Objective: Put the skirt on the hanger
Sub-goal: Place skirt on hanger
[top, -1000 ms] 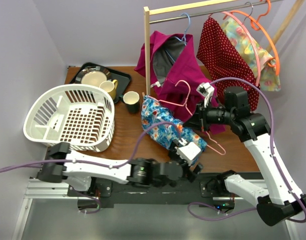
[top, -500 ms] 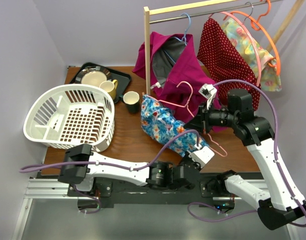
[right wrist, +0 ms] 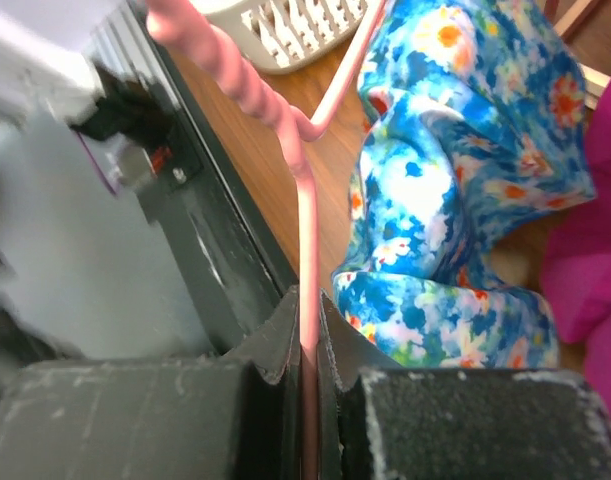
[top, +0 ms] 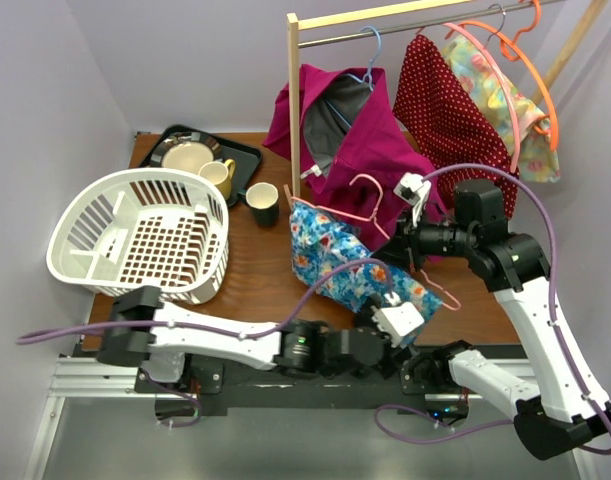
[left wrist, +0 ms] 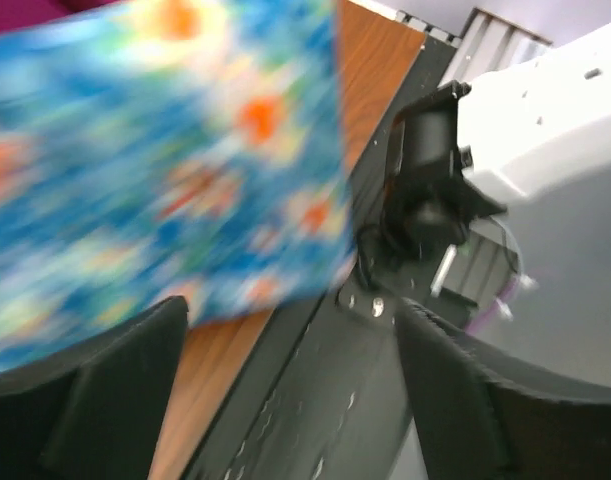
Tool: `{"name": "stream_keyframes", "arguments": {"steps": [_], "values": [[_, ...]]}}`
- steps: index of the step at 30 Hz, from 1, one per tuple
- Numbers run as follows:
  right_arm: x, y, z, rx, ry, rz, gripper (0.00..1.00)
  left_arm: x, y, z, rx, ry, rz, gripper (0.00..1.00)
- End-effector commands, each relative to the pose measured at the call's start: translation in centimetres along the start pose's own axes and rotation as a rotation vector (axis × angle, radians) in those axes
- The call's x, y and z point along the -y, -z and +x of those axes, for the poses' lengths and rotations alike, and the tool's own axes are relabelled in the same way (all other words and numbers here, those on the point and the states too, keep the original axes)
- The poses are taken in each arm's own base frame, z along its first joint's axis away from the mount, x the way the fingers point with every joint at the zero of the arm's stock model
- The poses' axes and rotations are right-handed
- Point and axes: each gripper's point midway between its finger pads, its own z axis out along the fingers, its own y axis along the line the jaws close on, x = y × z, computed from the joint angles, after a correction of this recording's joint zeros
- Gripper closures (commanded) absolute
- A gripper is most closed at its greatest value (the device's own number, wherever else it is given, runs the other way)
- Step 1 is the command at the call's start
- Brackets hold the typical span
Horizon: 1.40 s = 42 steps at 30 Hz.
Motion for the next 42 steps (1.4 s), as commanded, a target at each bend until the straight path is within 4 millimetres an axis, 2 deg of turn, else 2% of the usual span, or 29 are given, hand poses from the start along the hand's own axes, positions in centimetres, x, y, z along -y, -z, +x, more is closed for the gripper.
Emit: {"name": "stream_keyframes", "arguments": {"steps": [1,2,3,4,5,6,8,9,10,11,15,18,20,21,22,25,28,29,30,31,32,35,39,42], "values": [[-0.8,2.0,0.8,-0.044,0.261,-0.018,1.00,-3.1,8.9,-7.0,0.156,0.034,0.070,0.06],[-0.6,2.2,1.3,-0.061,0.285,-0.012,1.00,-4.2,10.2,-7.5,0.169,0.028,0.075,0.03],[-0.7,2.4,2.2,-0.089,0.335,-0.030,1.00,-6.6,11.1,-7.6,0.164,0.034,0.043,0.01],[-0.8,2.6,2.6,-0.098,0.358,-0.039,1.00,-8.1,13.4,-8.9,0.204,0.059,0.070,0.01],[-0.8,2.6,3.1,-0.112,0.374,-0.045,1.00,-9.7,14.1,-8.2,0.174,0.033,0.059,0.00],[-1.0,2.8,3.8,-0.133,0.407,-0.068,1.00,-12.5,15.3,-9.2,0.204,0.039,0.013,0.00],[-1.3,3.2,3.8,-0.138,0.437,-0.072,1.00,-14.4,16.2,-8.7,0.173,-0.017,-0.017,0.00],[-1.4,3.6,4.1,-0.155,0.449,-0.073,1.00,-15.4,16.7,-9.1,0.182,-0.022,-0.039,0.00],[-1.8,4.2,3.5,-0.142,0.477,-0.062,1.00,-16.0,16.9,-9.0,0.175,-0.030,-0.063,0.00],[-2.2,4.7,3.8,-0.161,0.493,-0.071,1.00,-16.5,16.9,-8.7,0.162,-0.052,-0.083,0.00],[-3.6,6.6,3.7,-0.177,0.550,-0.077,1.00,-17.2,15.7,-7.9,0.133,-0.119,-0.096,0.00],[-3.8,9.1,2.0,-0.149,0.594,0.052,1.00,-18.7,15.5,-8.0,0.126,-0.124,-0.180,0.00],[-4.7,11.4,-0.2,-0.069,0.629,0.145,1.00,-20.4,16.0,-8.4,0.144,-0.114,-0.278,0.00],[-5.2,12.2,-0.8,-0.034,0.638,0.177,1.00,-21.3,16.5,-8.2,0.151,-0.106,-0.324,0.00],[-5.9,13.1,-1.9,0.011,0.657,0.208,1.00,-23.0,17.3,-8.1,0.154,-0.097,-0.426,0.00],[-5.3,14.6,-4.0,0.090,0.598,0.345,1.00,-25.6,19.5,-7.2,0.167,-0.070,-0.575,0.00],[-4.1,16.0,-6.3,0.155,0.525,0.481,1.00,-26.3,20.7,-6.0,0.198,-0.039,-0.598,0.00],[-4.5,16.9,-7.7,0.212,0.516,0.520,1.00,-26.3,20.8,-5.6,0.202,-0.028,-0.595,0.00],[-4.4,17.5,-8.5,0.237,0.510,0.557,1.00,-26.4,20.7,-4.2,0.189,-0.029,-0.593,0.00],[-5.2,18.7,-9.6,0.284,0.528,0.588,1.00,-26.3,20.4,-3.5,0.179,-0.030,-0.583,0.00],[-5.1,19.2,-10.3,0.308,0.511,0.618,1.00,-26.2,20.2,-2.8,0.175,-0.024,-0.578,0.00],[-5.0,22.0,-12.9,0.409,0.510,0.759,1.00,-26.3,18.7,1.0,0.091,-0.046,-0.576,0.00],[-4.5,25.7,-13.8,0.484,0.495,0.952,1.00,-26.4,17.8,3.1,0.035,-0.065,-0.578,0.00],[-3.6,28.6,-14.0,0.511,0.467,1.121,1.00,-26.3,17.8,3.2,0.043,-0.066,-0.570,0.00]]}}
